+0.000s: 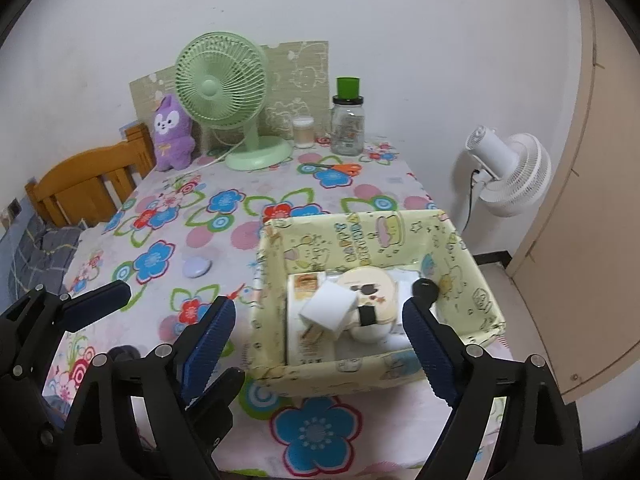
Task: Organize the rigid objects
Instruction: 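Lift both open tools up out of the yellow box, then move left tool to the black round puck while right tool approaches the lavender puck, then close left tool on the black round puck and lift it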
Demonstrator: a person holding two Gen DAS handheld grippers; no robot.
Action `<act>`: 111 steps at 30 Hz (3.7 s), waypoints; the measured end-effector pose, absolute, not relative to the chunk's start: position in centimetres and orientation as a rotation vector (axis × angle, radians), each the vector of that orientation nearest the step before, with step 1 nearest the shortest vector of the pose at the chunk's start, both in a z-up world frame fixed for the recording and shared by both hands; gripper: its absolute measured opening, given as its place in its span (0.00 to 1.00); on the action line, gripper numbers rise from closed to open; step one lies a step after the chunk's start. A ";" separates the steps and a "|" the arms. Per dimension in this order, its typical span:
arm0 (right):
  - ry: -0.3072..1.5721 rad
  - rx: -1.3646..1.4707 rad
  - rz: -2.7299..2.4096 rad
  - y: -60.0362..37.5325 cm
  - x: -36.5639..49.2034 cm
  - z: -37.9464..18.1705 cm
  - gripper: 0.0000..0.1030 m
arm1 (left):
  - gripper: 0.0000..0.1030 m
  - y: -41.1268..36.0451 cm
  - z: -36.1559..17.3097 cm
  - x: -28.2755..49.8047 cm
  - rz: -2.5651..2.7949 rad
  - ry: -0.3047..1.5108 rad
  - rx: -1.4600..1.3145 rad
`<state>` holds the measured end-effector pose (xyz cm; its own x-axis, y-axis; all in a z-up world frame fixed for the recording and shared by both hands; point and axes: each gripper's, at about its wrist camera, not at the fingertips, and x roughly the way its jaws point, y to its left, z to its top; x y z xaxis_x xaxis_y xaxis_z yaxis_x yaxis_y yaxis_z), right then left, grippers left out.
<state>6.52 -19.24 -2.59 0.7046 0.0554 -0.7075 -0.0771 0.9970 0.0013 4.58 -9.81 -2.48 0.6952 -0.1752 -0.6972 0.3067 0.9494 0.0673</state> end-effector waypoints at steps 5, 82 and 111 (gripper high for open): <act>0.782 -0.027 0.100 -18.0 5.9 -2.7 0.87 | 0.94 -8.3 -2.6 3.8 -0.244 0.749 0.164; 0.965 -0.129 0.278 -4.4 10.5 -14.5 0.80 | 0.40 5.1 -14.0 6.8 -0.027 0.953 -0.063; 0.961 -0.128 0.285 -4.7 9.8 -14.4 0.80 | 0.40 5.3 -13.8 6.0 -0.021 0.958 -0.078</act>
<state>9.80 -4.70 -14.36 0.5388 0.1827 -0.8224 -0.2953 0.9552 0.0186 5.95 5.31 -13.78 0.5749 -0.0521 -0.8166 -0.0167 0.9970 -0.0754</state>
